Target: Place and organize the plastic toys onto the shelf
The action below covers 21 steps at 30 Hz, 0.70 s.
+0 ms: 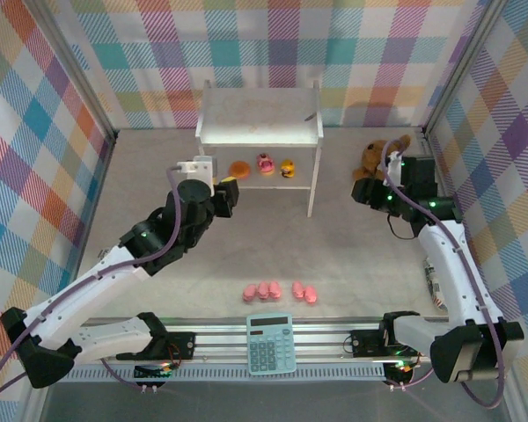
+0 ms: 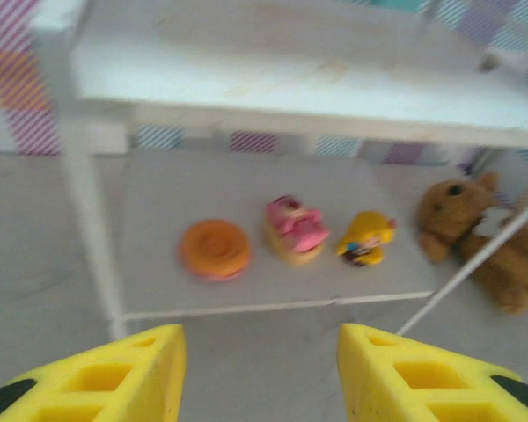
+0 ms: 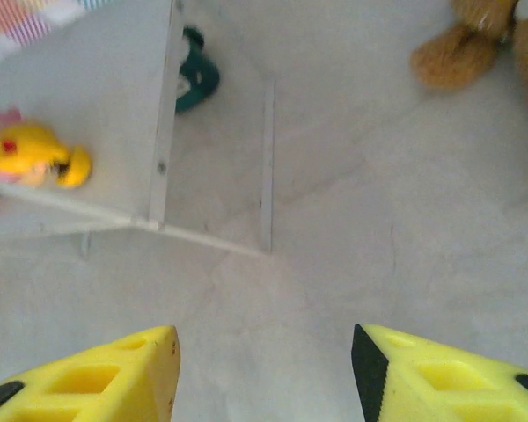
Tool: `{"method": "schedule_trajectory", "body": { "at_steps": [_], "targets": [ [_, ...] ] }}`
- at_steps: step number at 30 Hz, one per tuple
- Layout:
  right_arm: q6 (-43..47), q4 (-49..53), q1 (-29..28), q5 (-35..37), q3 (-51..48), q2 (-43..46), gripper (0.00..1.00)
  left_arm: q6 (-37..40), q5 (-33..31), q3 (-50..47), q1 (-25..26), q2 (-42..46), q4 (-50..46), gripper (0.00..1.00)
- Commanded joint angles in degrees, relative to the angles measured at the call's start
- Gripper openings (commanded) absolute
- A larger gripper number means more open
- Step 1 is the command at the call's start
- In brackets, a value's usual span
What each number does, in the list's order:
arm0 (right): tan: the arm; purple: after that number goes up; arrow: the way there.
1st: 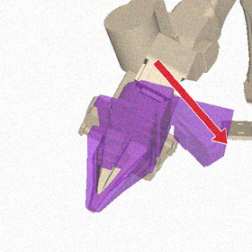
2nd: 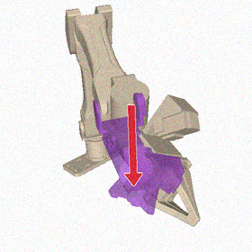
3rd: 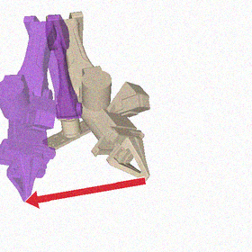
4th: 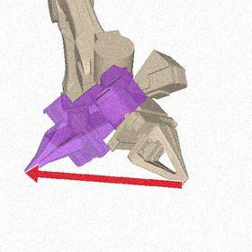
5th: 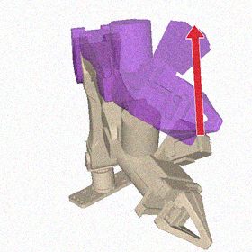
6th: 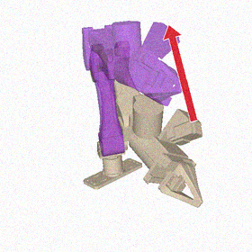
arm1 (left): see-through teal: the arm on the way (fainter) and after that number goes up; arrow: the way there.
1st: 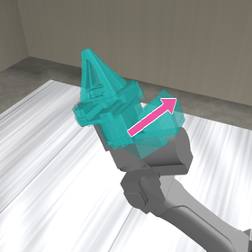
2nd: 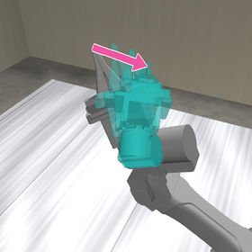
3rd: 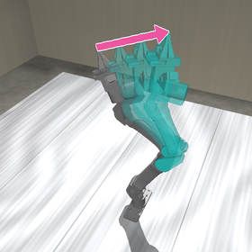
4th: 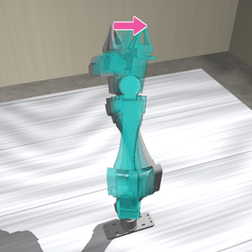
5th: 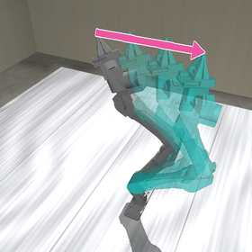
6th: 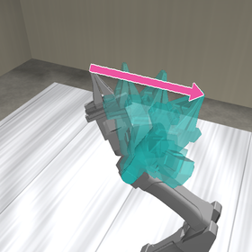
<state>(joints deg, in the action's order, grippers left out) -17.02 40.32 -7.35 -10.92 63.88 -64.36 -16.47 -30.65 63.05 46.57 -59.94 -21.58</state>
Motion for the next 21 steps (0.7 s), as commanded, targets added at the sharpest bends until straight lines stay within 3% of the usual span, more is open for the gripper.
{"method": "schedule_trajectory", "body": {
  "at_steps": [1,6,12,17,21],
  "targets": [
    [2.03,15.2,-9.09,3.26,1.98,2.44,0.55,-4.69,-3.16,-4.83,-0.33,1.83,-14.84,0.54],
    [-9.91,22.77,-24.86,11.81,-3.83,6.61,0.55,-12.0,-0.24,-17.92,-0.33,9.93,-11.74,0.55],
    [-26.39,24.56,-41.94,16.66,-12.89,8.87,0.54,-12.42,0.74,-22.74,-0.33,11.22,-10.09,0.57],
    [-32.46,20.08,-50.59,17.7,-15.35,2.82,0.54,-12.84,2.56,-25.57,-0.94,12.25,-5.94,0.58],
    [-33.15,15.31,-52.75,17.25,-15.31,-2.98,0.51,-12.81,3.94,-25.94,-2.16,13.23,-5.25,0.58]
  ]
}}
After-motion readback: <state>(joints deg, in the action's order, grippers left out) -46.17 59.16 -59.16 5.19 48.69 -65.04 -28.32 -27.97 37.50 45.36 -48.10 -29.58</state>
